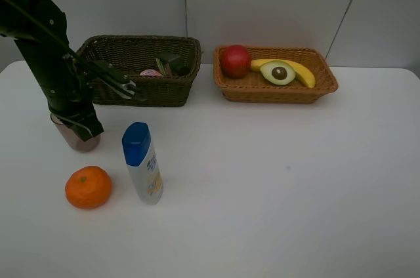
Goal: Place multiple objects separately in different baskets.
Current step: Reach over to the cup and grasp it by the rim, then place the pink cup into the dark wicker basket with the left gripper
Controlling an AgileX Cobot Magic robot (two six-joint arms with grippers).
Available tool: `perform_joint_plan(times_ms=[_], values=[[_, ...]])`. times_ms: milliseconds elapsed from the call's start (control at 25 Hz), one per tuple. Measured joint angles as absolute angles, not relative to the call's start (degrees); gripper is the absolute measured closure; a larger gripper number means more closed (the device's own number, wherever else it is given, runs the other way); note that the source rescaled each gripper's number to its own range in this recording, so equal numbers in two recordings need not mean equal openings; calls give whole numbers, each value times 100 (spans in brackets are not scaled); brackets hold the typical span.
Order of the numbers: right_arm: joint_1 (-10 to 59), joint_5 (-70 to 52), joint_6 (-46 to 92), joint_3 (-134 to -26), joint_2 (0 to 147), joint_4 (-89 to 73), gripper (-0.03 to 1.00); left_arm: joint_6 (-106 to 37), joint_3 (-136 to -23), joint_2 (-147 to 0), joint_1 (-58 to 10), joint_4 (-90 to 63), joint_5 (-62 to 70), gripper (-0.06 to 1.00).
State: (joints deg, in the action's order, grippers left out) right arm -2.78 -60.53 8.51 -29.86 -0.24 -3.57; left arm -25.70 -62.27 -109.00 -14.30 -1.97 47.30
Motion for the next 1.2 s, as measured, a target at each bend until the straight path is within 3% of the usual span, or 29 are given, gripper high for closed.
perform_joint_plan(times_ms=[400, 720, 1200], values=[[-278, -6053, 851, -2986, -24, -357, -2, -2352, -6550, -10729, -1430, -160, 5266, 94], [-278, -6053, 851, -2986, -24, -357, -2, -2116, -7706, -10677, -1430, -150, 6806, 94], [-278, -6053, 851, -2986, -24, -357, -2, -2100, -9523, -10673, -1430, 0, 6939, 94]])
